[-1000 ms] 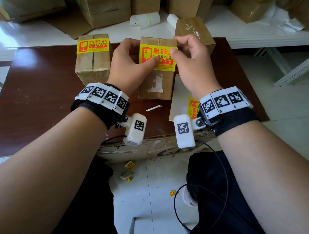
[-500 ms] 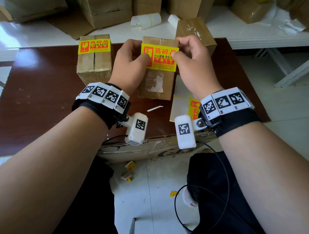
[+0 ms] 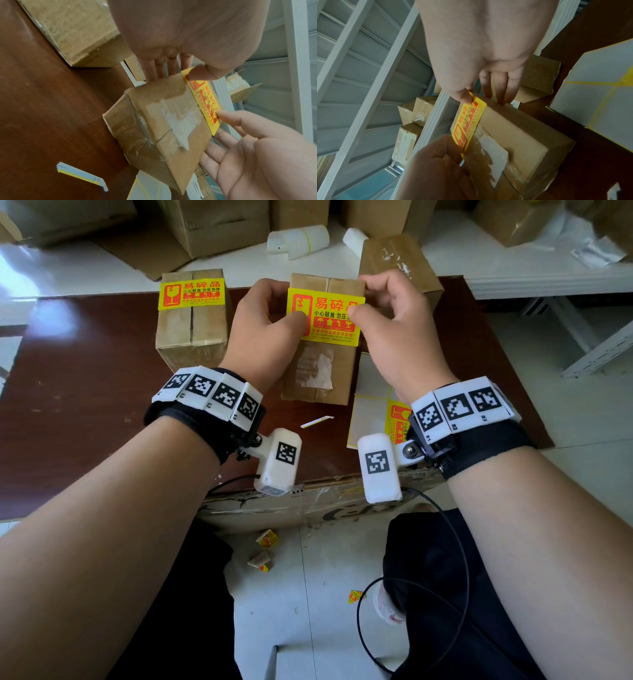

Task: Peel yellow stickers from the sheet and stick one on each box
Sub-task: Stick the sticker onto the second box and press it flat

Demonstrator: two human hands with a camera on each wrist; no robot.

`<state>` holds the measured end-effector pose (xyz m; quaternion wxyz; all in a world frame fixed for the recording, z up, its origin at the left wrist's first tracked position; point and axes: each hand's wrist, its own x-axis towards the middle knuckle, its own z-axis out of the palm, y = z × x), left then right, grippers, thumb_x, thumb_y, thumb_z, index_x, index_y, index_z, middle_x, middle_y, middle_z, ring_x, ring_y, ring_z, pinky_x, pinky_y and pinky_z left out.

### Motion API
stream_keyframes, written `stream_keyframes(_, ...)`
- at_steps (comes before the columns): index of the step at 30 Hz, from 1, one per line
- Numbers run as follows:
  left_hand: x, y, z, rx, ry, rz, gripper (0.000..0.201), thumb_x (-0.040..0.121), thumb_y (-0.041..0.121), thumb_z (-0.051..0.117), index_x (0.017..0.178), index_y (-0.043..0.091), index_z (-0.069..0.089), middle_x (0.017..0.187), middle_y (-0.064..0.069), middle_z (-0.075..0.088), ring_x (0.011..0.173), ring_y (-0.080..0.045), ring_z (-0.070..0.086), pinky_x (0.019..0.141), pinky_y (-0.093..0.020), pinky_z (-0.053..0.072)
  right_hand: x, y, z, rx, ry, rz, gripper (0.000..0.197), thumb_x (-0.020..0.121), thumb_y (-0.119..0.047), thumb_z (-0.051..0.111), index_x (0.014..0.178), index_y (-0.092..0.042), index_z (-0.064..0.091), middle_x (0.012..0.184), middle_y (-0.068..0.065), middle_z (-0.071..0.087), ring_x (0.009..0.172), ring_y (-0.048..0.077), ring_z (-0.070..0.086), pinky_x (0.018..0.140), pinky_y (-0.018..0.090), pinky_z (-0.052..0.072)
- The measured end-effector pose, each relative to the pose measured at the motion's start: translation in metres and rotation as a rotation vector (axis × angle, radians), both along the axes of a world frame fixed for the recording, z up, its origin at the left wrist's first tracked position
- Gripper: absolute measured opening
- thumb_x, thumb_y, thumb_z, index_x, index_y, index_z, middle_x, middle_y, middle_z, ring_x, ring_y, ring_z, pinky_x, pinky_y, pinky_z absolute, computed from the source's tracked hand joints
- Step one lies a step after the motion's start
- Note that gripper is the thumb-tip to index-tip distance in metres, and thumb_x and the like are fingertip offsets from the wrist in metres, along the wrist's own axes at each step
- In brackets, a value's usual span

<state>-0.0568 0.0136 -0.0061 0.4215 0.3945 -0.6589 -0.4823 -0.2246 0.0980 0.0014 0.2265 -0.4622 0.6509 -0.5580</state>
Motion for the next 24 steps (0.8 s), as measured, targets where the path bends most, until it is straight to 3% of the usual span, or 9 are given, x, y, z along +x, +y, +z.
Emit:
stream_keyframes(3, 0.0005, 0.0008, 0.0007, 0.014, 0.009, -0.009, 0.025, 0.083, 0.012, 0.063, 0.107, 0.017, 0.066, 0.095, 0.009, 0.074, 0.085, -0.001, 0.072, 0.073, -0.018, 0.054, -0.0018, -0.0014, -0.0009, -0.008, -0.025, -0.004, 0.018, 0.1, -0.019, 0.065, 0.117, -0.024, 0.07, 0.119, 0.002, 0.079, 0.112, 0.013, 0.075, 0.095, 0.029, 0.062)
stream_keyframes(6, 0.0001, 0.0023, 0.0004, -0.011, 0.009, 0.003, 0.024, 0.085, 0.017, 0.067, 0.108, 0.015, 0.066, 0.095, 0.009, 0.074, 0.084, 0.001, 0.071, 0.074, -0.018, 0.054, -0.0016, -0.0014, -0.0032, -0.022, 0.004, -0.012, 0.031, 0.096, -0.033, 0.078, 0.123, -0.018, 0.07, 0.121, 0.0, 0.078, 0.114, 0.012, 0.074, 0.098, 0.033, 0.063)
stream_keyframes(9, 0.0004, 0.0026, 0.0007, -0.024, -0.016, -0.001, 0.028, 0.085, 0.02, 0.07, 0.112, 0.014, 0.065, 0.098, 0.008, 0.074, 0.084, 0.002, 0.071, 0.075, -0.017, 0.054, 0.0002, -0.0003, -0.0036, -0.024, 0.04, -0.001, 0.032, 0.092, -0.031, 0.084, 0.119, -0.025, 0.069, 0.122, -0.003, 0.078, 0.116, 0.012, 0.074, 0.101, 0.041, 0.064)
stream_keyframes(14, 0.0023, 0.0006, 0.0015, -0.001, -0.038, -0.022, 0.029, 0.087, 0.015, 0.069, 0.116, 0.016, 0.063, 0.101, 0.009, 0.074, 0.086, 0.004, 0.071, 0.074, -0.016, 0.054, -0.0014, -0.0014, -0.0017, -0.027, -0.033, -0.008, 0.02, 0.099, -0.016, 0.071, 0.118, -0.024, 0.071, 0.117, 0.002, 0.08, 0.11, 0.01, 0.075, 0.087, 0.018, 0.057)
stream_keyframes(16, 0.003, 0.0009, 0.002, 0.002, -0.05, -0.033, 0.031, 0.087, 0.014, 0.068, 0.118, 0.016, 0.063, 0.102, 0.01, 0.073, 0.088, 0.004, 0.072, 0.075, -0.016, 0.054, -0.0021, -0.0017, -0.0009, -0.023, -0.036, -0.019, 0.018, 0.103, -0.014, 0.065, 0.118, -0.024, 0.071, 0.114, 0.0, 0.08, 0.106, 0.007, 0.075, 0.086, 0.017, 0.056)
stream_keyframes(19, 0.0034, 0.0025, 0.0024, 0.008, -0.032, -0.036, 0.034, 0.084, 0.015, 0.069, 0.118, 0.015, 0.064, 0.102, 0.009, 0.074, 0.089, 0.001, 0.072, 0.076, -0.018, 0.055, -0.002, -0.0025, -0.0039, -0.018, -0.01, -0.023, 0.016, 0.101, -0.027, 0.07, 0.117, -0.022, 0.071, 0.114, 0.0, 0.079, 0.108, 0.011, 0.075, 0.096, 0.032, 0.062)
stream_keyframes(21, 0.0035, 0.0034, 0.0019, 0.002, -0.023, -0.029, 0.037, 0.082, 0.019, 0.072, 0.118, 0.013, 0.065, 0.103, 0.006, 0.076, 0.091, -0.003, 0.074, 0.078, -0.023, 0.058, -0.0002, -0.0018, -0.0058, -0.015, 0.033, -0.018, 0.034, 0.094, -0.037, 0.08, 0.122, -0.02, 0.071, 0.12, 0.0, 0.079, 0.115, 0.013, 0.074, 0.102, 0.041, 0.063)
stream_keyframes(24, 0.0034, 0.0035, -0.0007, -0.012, -0.017, -0.032, 0.044, 0.083, 0.024, 0.083, 0.121, 0.011, 0.064, 0.109, 0.001, 0.078, 0.097, -0.009, 0.077, 0.084, -0.028, 0.062, 0.0011, -0.0003, -0.0061, -0.005, 0.073, -0.004, 0.046, 0.089, -0.029, 0.086, 0.129, -0.017, 0.067, 0.122, -0.003, 0.077, 0.116, 0.005, 0.072, 0.103, 0.033, 0.061)
